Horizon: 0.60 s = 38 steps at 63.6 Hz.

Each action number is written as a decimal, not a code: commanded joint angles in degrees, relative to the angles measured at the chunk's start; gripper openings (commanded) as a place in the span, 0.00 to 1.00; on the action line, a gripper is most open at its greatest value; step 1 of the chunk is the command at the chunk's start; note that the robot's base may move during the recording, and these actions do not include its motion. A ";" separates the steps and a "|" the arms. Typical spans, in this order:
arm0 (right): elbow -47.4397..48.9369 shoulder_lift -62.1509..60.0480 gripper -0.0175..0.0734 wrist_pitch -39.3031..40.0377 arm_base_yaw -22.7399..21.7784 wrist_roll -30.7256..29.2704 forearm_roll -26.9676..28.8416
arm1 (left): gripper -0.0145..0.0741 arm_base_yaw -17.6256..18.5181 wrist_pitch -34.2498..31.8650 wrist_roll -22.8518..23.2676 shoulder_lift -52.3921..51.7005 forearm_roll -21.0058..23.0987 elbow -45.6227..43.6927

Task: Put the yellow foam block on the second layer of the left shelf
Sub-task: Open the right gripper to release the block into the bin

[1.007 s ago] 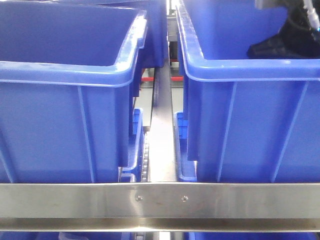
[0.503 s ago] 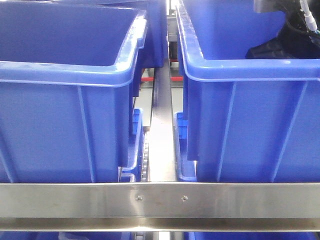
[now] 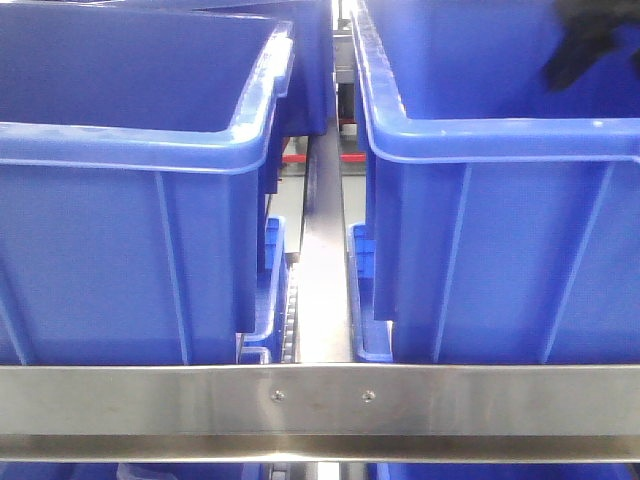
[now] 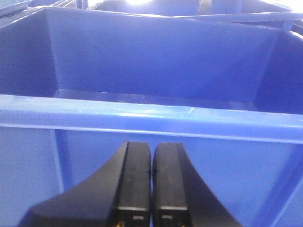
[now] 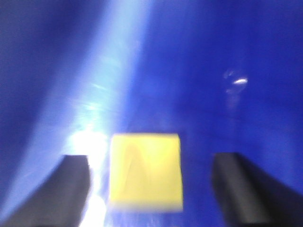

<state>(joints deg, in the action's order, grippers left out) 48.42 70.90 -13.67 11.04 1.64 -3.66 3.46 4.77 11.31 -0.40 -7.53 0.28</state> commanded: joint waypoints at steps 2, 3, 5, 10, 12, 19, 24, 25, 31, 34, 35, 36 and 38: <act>-4.41 -10.66 0.55 7.20 -0.41 -0.68 -0.22 | 0.32 0.15 -5.08 0.22 -0.78 0.42 1.58; -5.21 -11.87 0.53 7.36 -0.41 -0.68 -0.22 | 0.32 0.15 -5.08 0.22 -0.78 0.42 1.58; -7.16 -14.24 0.48 7.75 -0.41 -0.68 -0.22 | 0.32 0.15 -5.08 0.22 -0.78 0.42 1.58; -10.92 -20.16 0.36 8.34 -0.41 -0.68 -0.22 | 0.32 0.15 -5.08 0.22 -0.78 0.42 1.58; -12.72 -23.06 0.31 8.51 -0.41 -0.68 -0.22 | 0.32 0.15 -5.08 0.22 -0.78 0.42 1.58; -17.39 -31.29 0.25 8.71 -0.41 -0.68 -0.22 | 0.32 0.15 -5.08 0.22 -0.78 0.42 1.58; -19.73 -37.09 0.25 8.83 -0.41 -0.68 -0.22 | 0.32 0.15 -5.08 0.22 -0.78 0.42 1.58; -20.26 -38.07 0.25 8.74 -0.41 -0.68 -0.22 | 0.32 0.15 -5.08 0.22 -0.78 0.42 1.58; -21.54 -43.48 0.25 8.57 -0.41 -0.68 -0.22 | 0.32 0.15 -5.08 0.22 -0.78 0.42 1.58; -21.68 -45.77 0.25 8.15 -0.41 -0.68 -0.22 | 0.32 0.15 -5.08 0.22 -0.78 0.42 1.58; -21.68 -46.35 0.25 8.06 -0.41 -0.68 -0.22 | 0.32 0.15 -5.08 0.22 -0.78 0.42 1.58; -21.68 -46.88 0.25 7.99 -0.41 -0.68 -0.22 | 0.32 0.15 -5.08 0.22 -0.78 0.42 1.58; -21.68 -47.79 0.25 7.99 -0.41 -0.68 -0.22 | 0.32 0.15 -5.08 0.22 -0.78 0.42 1.58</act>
<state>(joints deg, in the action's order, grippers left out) 25.33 25.34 -10.34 11.04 1.64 -3.66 3.46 4.77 11.31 -0.40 -7.53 0.28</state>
